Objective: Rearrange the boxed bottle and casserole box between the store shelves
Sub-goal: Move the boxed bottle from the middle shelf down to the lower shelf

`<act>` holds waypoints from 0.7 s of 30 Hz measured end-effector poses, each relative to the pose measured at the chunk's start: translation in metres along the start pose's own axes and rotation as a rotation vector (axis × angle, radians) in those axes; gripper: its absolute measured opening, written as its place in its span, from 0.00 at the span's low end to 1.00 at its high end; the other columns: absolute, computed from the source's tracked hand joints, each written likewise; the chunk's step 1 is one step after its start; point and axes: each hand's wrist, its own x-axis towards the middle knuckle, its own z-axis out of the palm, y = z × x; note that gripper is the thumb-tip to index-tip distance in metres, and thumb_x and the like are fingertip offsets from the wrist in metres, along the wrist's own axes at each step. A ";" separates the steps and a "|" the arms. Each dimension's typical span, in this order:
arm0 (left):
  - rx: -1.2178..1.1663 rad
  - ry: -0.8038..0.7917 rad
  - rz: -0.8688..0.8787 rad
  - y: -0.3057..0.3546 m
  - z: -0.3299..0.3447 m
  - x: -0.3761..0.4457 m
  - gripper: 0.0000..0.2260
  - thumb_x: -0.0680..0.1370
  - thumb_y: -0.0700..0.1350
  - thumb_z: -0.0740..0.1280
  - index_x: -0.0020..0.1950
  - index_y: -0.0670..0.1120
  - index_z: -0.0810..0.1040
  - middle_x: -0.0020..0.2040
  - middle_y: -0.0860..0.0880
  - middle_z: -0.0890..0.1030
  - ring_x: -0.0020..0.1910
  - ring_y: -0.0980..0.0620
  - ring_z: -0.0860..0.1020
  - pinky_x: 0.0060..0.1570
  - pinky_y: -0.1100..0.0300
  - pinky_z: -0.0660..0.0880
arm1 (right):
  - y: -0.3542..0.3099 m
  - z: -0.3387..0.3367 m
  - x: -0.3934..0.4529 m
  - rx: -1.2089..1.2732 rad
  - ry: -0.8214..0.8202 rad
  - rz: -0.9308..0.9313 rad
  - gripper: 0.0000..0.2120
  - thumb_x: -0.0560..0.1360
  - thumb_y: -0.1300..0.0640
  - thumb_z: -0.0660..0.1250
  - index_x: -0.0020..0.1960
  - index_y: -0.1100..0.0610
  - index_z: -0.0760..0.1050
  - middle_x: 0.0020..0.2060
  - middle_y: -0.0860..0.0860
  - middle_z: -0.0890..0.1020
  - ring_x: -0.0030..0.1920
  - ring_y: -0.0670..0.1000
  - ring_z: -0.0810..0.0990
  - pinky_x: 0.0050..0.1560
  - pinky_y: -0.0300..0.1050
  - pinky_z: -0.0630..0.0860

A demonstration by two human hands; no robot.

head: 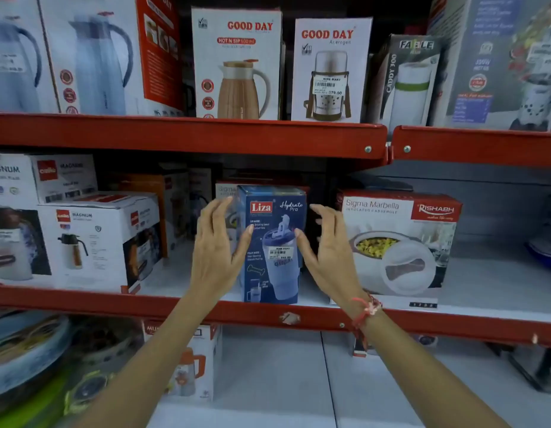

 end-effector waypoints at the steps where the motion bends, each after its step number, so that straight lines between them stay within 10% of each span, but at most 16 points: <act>1: -0.080 -0.044 -0.102 -0.004 0.004 -0.002 0.29 0.79 0.54 0.63 0.74 0.44 0.58 0.71 0.41 0.65 0.69 0.47 0.68 0.62 0.47 0.74 | 0.004 0.005 -0.001 0.086 -0.067 0.126 0.28 0.79 0.48 0.64 0.75 0.56 0.60 0.69 0.56 0.68 0.67 0.51 0.70 0.63 0.41 0.70; 7: -0.367 -0.494 -0.446 -0.004 0.016 -0.011 0.32 0.79 0.51 0.63 0.76 0.57 0.47 0.63 0.52 0.74 0.58 0.51 0.77 0.47 0.68 0.77 | 0.008 0.018 -0.007 0.373 -0.457 0.440 0.33 0.81 0.47 0.59 0.79 0.46 0.44 0.75 0.48 0.67 0.72 0.49 0.67 0.67 0.43 0.64; 14: -0.453 -0.397 -0.474 0.005 0.006 -0.009 0.30 0.80 0.41 0.63 0.77 0.56 0.53 0.67 0.47 0.76 0.62 0.47 0.77 0.60 0.40 0.77 | -0.002 0.010 -0.006 0.454 -0.380 0.386 0.30 0.82 0.54 0.60 0.79 0.46 0.50 0.64 0.38 0.72 0.66 0.43 0.73 0.71 0.54 0.69; 21: -0.544 -0.371 -0.355 0.026 -0.026 -0.020 0.32 0.75 0.53 0.65 0.75 0.64 0.54 0.52 0.80 0.75 0.53 0.78 0.74 0.51 0.67 0.80 | -0.023 -0.029 -0.021 0.598 -0.323 0.300 0.29 0.80 0.55 0.64 0.74 0.38 0.56 0.58 0.24 0.72 0.61 0.37 0.78 0.57 0.37 0.79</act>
